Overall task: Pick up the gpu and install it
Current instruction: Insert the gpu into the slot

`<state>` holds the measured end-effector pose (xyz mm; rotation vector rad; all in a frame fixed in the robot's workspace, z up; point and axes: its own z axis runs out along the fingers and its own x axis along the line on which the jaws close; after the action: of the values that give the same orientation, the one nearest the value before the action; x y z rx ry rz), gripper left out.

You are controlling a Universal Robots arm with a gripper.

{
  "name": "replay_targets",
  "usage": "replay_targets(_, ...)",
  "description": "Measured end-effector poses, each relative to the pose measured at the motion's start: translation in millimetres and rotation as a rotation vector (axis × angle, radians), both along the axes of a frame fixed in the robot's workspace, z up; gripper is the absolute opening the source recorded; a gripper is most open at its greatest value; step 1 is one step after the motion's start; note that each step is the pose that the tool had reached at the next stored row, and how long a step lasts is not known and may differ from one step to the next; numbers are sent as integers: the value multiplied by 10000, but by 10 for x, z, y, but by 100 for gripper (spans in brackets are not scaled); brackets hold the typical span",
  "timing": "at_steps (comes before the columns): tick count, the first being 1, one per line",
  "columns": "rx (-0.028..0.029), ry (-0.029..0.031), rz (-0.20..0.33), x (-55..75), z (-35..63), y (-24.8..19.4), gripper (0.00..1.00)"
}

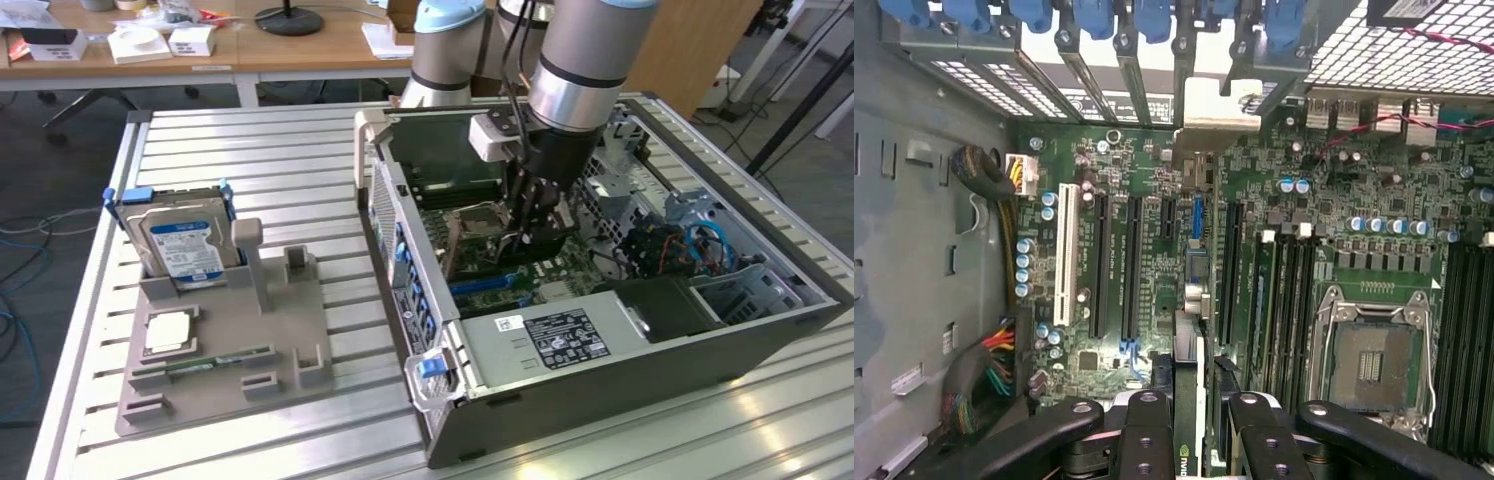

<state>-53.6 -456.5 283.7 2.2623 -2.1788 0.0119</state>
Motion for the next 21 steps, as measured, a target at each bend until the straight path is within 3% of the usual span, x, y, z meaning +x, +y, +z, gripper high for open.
replay_targets(21, 2, -1, -1, -133, -12, 10, 26)
